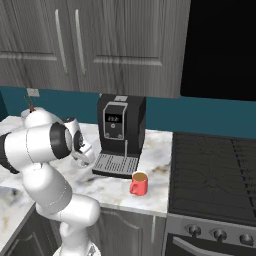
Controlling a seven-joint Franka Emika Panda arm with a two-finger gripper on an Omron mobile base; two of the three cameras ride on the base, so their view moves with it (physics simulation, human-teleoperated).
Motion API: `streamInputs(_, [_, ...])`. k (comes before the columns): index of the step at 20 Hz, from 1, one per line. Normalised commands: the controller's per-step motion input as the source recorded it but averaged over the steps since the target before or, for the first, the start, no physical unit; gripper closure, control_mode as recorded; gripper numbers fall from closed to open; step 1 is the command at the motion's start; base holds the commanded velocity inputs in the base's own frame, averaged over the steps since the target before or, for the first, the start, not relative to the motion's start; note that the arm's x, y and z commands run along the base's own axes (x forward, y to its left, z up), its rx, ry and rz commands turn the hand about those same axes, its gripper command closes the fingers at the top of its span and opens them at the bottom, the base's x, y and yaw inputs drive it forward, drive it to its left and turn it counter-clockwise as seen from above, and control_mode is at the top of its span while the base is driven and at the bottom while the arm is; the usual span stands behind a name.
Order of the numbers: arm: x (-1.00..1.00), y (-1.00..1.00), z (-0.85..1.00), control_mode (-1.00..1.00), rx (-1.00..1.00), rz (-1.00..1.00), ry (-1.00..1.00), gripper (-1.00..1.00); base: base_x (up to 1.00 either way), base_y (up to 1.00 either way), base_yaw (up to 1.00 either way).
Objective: Take a sugar cube from the saucer and place it inside the coffee. Then, grab milk from the fridge and place it next to the coffee on the counter to sweeten the coffee.
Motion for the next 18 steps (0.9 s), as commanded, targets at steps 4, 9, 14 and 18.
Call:
streamInputs(4, [-0.11, 0.0, -0.07, -1.0, 0.0, 0.0, 0.0, 1.0, 0.0, 0.0, 0.0])
streamInputs(9, [0.0, 0.0, 0.0, -1.0, 0.0, 0.0, 0.0, 1.0, 0.0, 0.0, 0.0])
streamInputs(14, [0.0, 0.0, 0.0, -1.0, 0.0, 0.0, 0.0, 1.0, 0.0, 0.0, 0.0])
streamInputs(18, [-0.03, 0.0, 0.0, -1.0, 0.0, 0.0, 0.0, 1.0, 0.0, 0.0, 0.0])
